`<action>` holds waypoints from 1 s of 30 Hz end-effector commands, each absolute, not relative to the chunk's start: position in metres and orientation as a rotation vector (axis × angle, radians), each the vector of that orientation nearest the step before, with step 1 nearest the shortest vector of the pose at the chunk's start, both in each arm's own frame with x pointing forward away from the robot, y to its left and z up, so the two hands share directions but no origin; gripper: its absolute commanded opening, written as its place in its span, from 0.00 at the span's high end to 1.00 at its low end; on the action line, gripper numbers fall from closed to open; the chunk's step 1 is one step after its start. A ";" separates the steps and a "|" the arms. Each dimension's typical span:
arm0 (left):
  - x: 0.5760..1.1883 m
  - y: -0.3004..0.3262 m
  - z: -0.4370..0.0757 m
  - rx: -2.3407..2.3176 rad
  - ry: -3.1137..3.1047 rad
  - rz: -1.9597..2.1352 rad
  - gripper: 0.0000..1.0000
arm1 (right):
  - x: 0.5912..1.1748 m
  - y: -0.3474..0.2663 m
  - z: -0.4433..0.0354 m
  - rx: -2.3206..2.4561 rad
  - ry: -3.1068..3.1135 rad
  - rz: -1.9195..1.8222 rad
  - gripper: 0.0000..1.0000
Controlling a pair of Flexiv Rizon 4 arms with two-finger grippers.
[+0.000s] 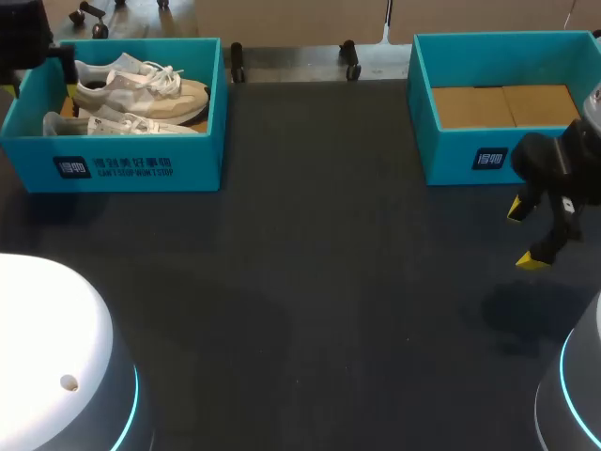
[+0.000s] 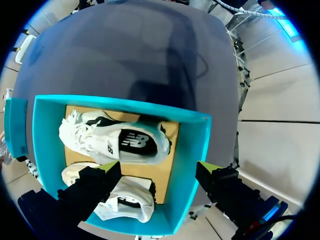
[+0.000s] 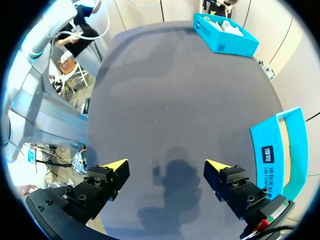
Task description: Take the shoe out of the shoebox, open the shoe tongue, remove and reinsert the insole, then place the shoe into the shoebox
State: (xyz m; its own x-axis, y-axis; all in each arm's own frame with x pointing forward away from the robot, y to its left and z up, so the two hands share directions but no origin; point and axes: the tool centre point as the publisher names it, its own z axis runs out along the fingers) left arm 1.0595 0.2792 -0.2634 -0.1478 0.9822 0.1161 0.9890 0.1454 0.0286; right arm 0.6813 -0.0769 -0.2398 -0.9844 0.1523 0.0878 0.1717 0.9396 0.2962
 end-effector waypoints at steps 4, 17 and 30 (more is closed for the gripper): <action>1.055 0.279 -0.264 -2.015 -2.333 -0.178 0.00 | 0.681 -0.077 -0.240 -0.254 -3.033 -0.468 0.00; 1.060 0.294 -0.284 -2.073 -2.280 -0.149 0.00 | 0.681 -0.077 -0.240 -0.254 -3.033 -0.468 0.00; 1.057 0.292 -0.315 -2.111 -2.246 -0.090 0.00 | 0.681 -0.077 -0.240 -0.254 -3.033 -0.468 0.00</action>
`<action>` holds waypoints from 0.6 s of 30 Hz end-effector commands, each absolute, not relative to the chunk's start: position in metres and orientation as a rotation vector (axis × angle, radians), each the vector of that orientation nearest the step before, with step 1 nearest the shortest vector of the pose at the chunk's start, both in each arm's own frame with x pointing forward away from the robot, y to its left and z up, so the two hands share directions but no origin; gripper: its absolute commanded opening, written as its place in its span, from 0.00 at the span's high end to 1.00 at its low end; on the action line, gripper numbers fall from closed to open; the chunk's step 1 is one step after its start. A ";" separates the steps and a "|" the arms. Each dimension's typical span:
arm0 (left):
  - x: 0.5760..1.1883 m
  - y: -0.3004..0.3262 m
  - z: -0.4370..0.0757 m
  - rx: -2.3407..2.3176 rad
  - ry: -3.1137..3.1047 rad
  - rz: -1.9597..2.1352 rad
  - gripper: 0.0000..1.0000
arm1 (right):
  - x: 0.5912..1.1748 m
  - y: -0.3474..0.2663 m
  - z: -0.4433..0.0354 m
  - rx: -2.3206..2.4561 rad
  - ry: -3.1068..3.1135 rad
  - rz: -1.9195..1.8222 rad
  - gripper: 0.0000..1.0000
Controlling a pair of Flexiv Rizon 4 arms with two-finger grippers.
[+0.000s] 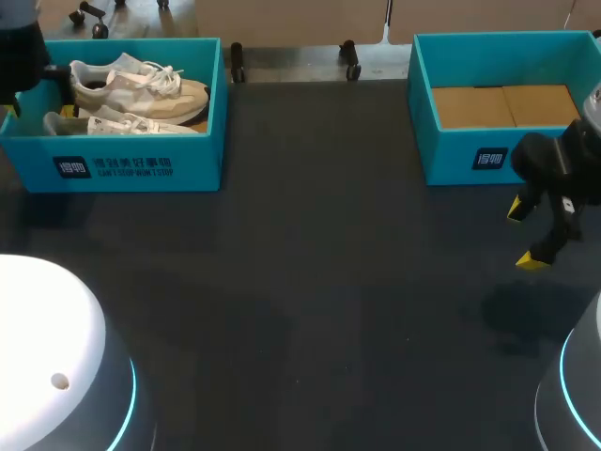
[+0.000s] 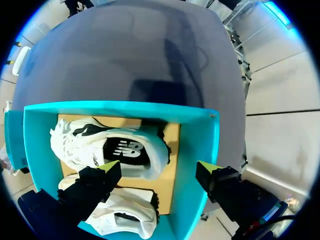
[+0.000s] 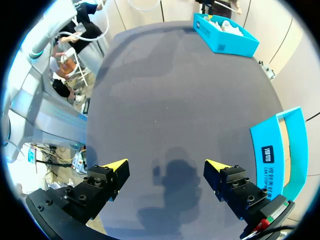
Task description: Take the shoe out of the shoebox, open the shoe tongue, remove and reinsert the insole, then place the shoe into the shoebox
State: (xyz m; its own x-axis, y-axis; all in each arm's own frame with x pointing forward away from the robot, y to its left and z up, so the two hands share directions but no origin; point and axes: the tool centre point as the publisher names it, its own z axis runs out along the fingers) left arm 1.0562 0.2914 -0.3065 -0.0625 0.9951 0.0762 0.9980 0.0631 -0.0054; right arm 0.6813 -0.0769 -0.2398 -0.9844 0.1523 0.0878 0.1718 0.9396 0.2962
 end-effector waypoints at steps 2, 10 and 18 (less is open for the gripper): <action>1.058 0.292 -0.319 -2.116 -2.233 -0.087 0.00 | 0.681 -0.077 -0.240 -0.254 -3.033 -0.468 0.00; 1.058 0.291 -0.335 -2.122 -2.222 -0.065 0.07 | 0.681 -0.077 -0.240 -0.254 -3.033 -0.468 0.00; 1.056 0.288 -0.346 -2.115 -2.209 -0.072 0.12 | 0.681 -0.077 -0.240 -0.254 -3.033 -0.468 0.00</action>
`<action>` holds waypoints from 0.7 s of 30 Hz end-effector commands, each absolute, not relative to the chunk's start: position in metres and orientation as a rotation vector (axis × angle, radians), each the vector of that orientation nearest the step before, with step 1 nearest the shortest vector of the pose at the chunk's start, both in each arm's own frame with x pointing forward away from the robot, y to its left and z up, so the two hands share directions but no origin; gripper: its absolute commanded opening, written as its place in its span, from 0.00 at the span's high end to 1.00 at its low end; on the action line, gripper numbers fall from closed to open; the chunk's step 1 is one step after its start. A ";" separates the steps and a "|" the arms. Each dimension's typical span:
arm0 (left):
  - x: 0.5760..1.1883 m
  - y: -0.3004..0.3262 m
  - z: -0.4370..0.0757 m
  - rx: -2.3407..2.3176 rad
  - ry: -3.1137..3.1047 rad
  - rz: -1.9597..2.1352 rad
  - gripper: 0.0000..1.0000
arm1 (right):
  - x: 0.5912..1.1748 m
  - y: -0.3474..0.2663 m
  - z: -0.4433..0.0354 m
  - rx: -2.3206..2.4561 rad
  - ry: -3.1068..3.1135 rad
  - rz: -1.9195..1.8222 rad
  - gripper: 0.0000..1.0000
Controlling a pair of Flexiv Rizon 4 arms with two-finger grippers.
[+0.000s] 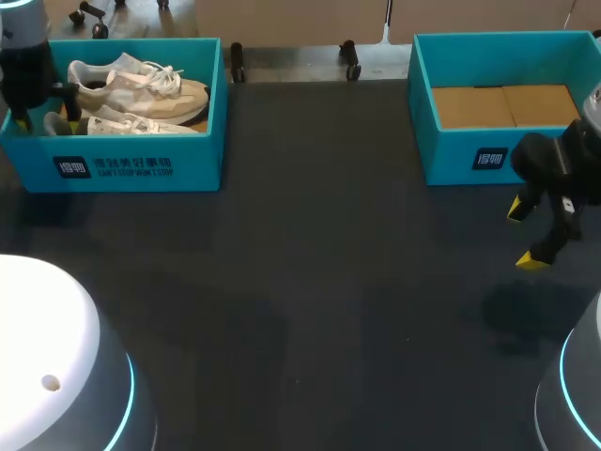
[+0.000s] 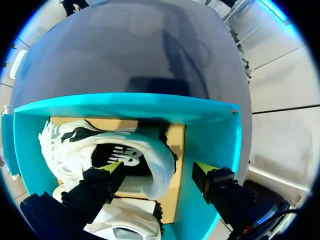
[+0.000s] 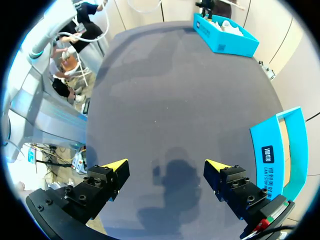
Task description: Take the shoe out of the shoebox, open the shoe tongue, remove and reinsert the insole, then place the shoe into the shoebox
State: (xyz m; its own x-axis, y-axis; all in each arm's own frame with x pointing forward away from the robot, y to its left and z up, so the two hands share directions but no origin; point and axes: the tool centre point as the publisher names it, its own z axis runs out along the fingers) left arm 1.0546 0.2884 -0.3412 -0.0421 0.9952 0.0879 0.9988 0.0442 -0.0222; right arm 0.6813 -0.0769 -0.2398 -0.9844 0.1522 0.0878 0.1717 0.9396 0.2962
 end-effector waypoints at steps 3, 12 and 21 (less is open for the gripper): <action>1.056 0.287 -0.349 -2.111 -2.206 -0.071 0.12 | 0.681 -0.077 -0.240 -0.254 -3.033 -0.468 0.00; 1.055 0.289 -0.364 -2.078 -2.208 -0.050 0.23 | 0.681 -0.077 -0.240 -0.254 -3.033 -0.468 0.00; 1.056 0.293 -0.369 -2.059 -2.222 -0.058 0.22 | 0.681 -0.077 -0.240 -0.254 -3.033 -0.468 0.00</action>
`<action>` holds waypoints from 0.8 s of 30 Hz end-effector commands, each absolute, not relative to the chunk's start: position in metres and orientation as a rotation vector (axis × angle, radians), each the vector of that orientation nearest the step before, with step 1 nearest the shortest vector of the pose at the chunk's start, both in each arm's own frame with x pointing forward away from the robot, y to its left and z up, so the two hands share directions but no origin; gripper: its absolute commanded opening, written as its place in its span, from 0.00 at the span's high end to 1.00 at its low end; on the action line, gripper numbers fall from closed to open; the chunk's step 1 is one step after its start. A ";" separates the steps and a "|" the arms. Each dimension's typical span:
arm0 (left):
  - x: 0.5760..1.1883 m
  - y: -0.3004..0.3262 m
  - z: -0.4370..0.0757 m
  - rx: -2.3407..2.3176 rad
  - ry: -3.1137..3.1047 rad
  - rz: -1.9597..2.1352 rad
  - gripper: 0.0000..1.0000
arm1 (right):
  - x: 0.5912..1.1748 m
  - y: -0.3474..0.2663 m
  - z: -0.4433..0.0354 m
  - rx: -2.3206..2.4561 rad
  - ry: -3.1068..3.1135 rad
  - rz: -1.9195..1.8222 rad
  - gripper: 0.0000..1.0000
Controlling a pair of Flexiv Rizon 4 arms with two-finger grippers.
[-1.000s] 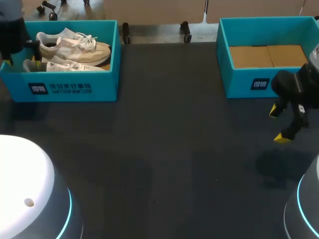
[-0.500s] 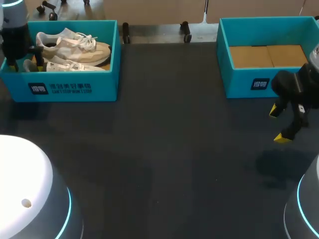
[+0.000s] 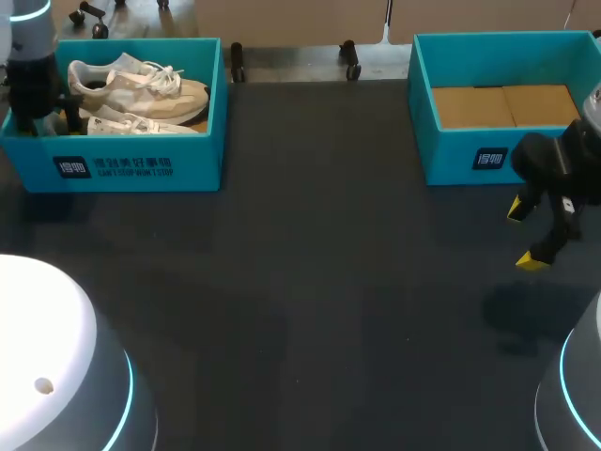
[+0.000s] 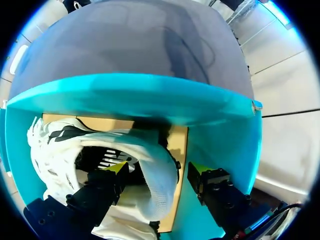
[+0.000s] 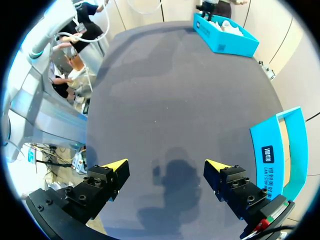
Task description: Take the shoe out of the shoebox, open the shoe tongue, remove and reinsert the insole, then place the shoe into the shoebox
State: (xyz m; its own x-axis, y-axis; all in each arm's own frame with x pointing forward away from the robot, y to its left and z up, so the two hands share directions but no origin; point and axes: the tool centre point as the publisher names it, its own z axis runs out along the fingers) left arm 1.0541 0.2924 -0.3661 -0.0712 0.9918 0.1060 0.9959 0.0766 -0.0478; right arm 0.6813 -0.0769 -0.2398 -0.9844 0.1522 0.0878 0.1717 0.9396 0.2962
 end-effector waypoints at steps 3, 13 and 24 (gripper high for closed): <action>1.058 0.293 -0.374 -2.058 -2.217 -0.051 0.24 | 0.681 -0.077 -0.240 -0.254 -3.033 -0.468 0.00; 1.063 0.293 -0.384 -2.044 -2.205 -0.026 0.37 | 0.681 -0.077 -0.240 -0.254 -3.033 -0.468 0.00; 1.070 0.292 -0.392 -2.032 -2.174 -0.031 1.00 | 0.681 -0.077 -0.240 -0.254 -3.033 -0.468 0.00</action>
State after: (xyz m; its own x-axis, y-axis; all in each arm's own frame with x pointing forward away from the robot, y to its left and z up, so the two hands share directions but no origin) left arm 1.0620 0.2980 -0.3861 -0.0613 0.9892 0.1329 0.9932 0.0736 -0.0897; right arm 0.6813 -0.0769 -0.2398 -0.9844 0.1522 0.0878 0.1717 0.9396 0.2962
